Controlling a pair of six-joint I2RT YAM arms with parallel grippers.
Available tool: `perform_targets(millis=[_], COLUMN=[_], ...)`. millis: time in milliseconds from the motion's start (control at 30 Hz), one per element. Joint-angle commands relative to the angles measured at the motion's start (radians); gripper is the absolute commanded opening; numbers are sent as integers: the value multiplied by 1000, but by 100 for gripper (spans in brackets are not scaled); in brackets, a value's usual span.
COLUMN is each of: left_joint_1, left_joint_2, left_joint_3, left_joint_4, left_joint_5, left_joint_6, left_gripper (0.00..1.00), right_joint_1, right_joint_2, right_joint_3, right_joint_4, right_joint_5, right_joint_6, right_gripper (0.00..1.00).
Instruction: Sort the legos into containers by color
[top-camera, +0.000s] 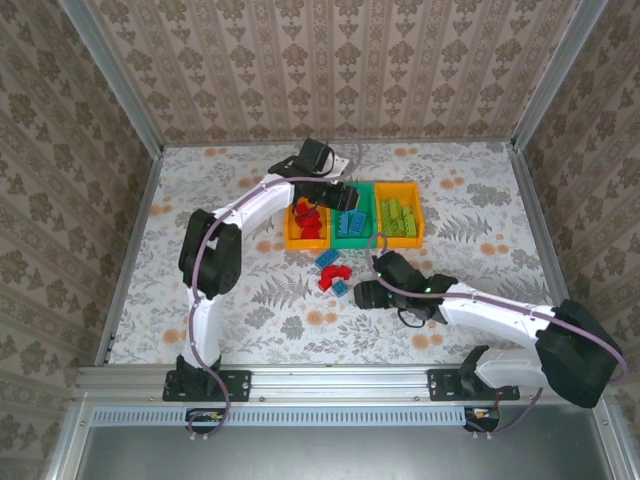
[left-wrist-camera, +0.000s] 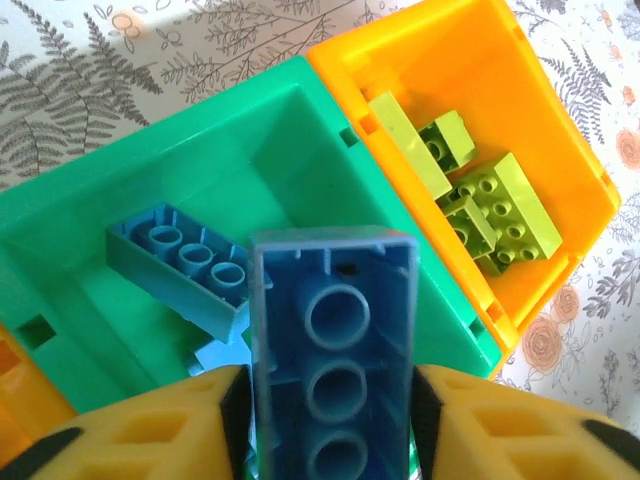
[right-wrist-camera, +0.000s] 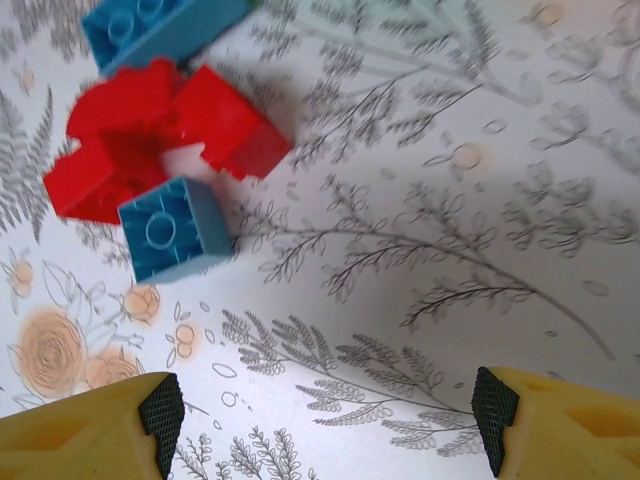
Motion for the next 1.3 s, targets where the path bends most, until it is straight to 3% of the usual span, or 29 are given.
perform_targets(millis=[0, 233, 267, 300, 600, 933, 1267], left_joint_1=[3, 4, 4, 5, 58, 92, 120], left_joint_2=[6, -56, -76, -97, -240, -296, -325], left_joint_3=[36, -25, -44, -65, -242, -358, -411], left_joint_4=[11, 32, 41, 49, 140, 168, 178], left_joint_5=[24, 13, 4, -5, -6, 5, 5], left_joint_6=[-59, -92, -95, -98, -169, -171, -171], left_gripper=[56, 86, 97, 100, 100, 100, 100], right_joint_1=[53, 134, 140, 144, 165, 165, 164], right_joint_2=[79, 241, 252, 261, 344, 486, 554], right_joint_3=[37, 140, 147, 153, 224, 339, 402], right_joint_4=[3, -26, -20, -15, -14, -65, -81], right_joint_5=[61, 94, 96, 99, 122, 154, 162], right_joint_6=[-32, -58, -59, -59, -98, -136, -159], right_gripper=[79, 80, 80, 80, 81, 79, 69])
